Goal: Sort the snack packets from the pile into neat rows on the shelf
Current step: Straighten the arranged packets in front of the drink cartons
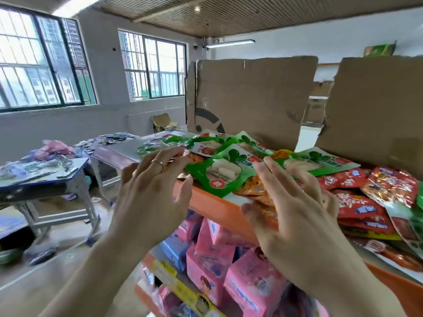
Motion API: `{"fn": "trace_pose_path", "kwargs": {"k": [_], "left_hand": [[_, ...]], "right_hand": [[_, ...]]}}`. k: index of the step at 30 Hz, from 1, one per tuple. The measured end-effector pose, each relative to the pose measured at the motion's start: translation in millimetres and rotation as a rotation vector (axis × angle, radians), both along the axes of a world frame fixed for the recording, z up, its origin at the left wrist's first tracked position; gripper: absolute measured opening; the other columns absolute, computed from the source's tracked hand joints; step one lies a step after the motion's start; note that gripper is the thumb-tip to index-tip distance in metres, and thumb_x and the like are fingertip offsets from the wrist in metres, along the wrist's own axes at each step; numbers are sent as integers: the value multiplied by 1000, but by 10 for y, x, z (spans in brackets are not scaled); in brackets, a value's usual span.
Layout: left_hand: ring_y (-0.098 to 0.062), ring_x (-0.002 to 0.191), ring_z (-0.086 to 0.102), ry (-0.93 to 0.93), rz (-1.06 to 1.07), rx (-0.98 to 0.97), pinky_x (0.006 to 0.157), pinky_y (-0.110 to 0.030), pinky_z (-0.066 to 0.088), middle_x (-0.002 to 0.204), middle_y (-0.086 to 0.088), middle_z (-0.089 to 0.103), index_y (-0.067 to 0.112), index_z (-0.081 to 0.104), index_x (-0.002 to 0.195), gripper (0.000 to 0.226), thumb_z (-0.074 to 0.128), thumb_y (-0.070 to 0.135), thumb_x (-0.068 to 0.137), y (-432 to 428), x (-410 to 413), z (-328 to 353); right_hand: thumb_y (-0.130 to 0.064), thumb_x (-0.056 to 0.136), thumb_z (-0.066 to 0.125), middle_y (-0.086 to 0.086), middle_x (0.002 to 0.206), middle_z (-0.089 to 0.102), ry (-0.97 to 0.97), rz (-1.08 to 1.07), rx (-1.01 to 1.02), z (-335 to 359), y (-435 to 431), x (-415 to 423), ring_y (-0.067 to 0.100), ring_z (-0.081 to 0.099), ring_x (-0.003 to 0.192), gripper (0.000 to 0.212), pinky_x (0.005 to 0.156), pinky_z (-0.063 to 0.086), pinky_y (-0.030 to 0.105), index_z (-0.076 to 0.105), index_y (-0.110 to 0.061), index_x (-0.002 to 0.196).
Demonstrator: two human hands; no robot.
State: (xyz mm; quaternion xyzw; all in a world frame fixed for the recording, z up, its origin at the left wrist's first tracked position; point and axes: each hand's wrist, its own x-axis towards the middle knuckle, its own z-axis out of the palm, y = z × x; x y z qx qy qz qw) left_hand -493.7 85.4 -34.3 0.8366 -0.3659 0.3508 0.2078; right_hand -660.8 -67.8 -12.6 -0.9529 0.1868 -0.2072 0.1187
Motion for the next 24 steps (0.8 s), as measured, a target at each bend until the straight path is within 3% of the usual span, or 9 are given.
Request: {"fn": "trace_pose_path", "kwargs": {"k": [7, 10, 16, 19, 22, 24], "left_hand": [[-20, 109, 61, 259, -91, 110, 98, -43, 45, 124, 5, 66, 26, 62, 125, 36, 50, 45, 97, -319, 970, 277], [-23, 102, 63, 391, -142, 200, 98, -51, 47, 118, -1, 68, 26, 56, 130, 42, 52, 47, 93, -628, 1425, 388], [-24, 92, 61, 447, -150, 300, 92, -51, 51, 106, -3, 65, 24, 59, 122, 43, 57, 54, 91, -1038, 1826, 419], [-20, 82, 64, 489, -199, 203, 83, -44, 56, 96, 0, 68, 22, 65, 115, 42, 68, 52, 85, -1079, 1895, 360], [-16, 76, 64, 595, -286, 58, 65, -27, 52, 92, 0, 68, 24, 72, 100, 20, 78, 30, 82, -1099, 1950, 347], [-18, 82, 66, 687, -310, -79, 68, -27, 54, 94, -1, 71, 21, 76, 96, 16, 75, 14, 81, -1080, 2006, 365]], "right_hand": [[-71, 79, 12, -37, 151, -17, 7, -126, -16, 52, 240, 459, -1, -22, 140, 73, 117, 0, 44, -5, -50, 147], [-72, 79, 10, -37, 151, -17, 21, -195, -36, 59, 286, 543, 0, -21, 141, 75, 117, 2, 45, -4, -49, 149], [-75, 70, -1, -36, 152, -18, 42, -328, -35, -1, 280, 596, 1, -24, 141, 82, 116, 4, 44, -8, -50, 148], [-74, 78, 6, -35, 153, -17, 46, -352, -20, -40, 277, 607, 2, -24, 142, 76, 117, 1, 44, -9, -50, 148], [-74, 76, 3, -35, 153, -15, 45, -358, -17, -85, 289, 640, 2, -24, 142, 77, 117, -1, 45, -8, -49, 148], [-74, 70, 0, -34, 154, -10, 25, -360, -25, -97, 299, 670, 1, -20, 142, 83, 117, 0, 44, 0, -48, 149]]}}
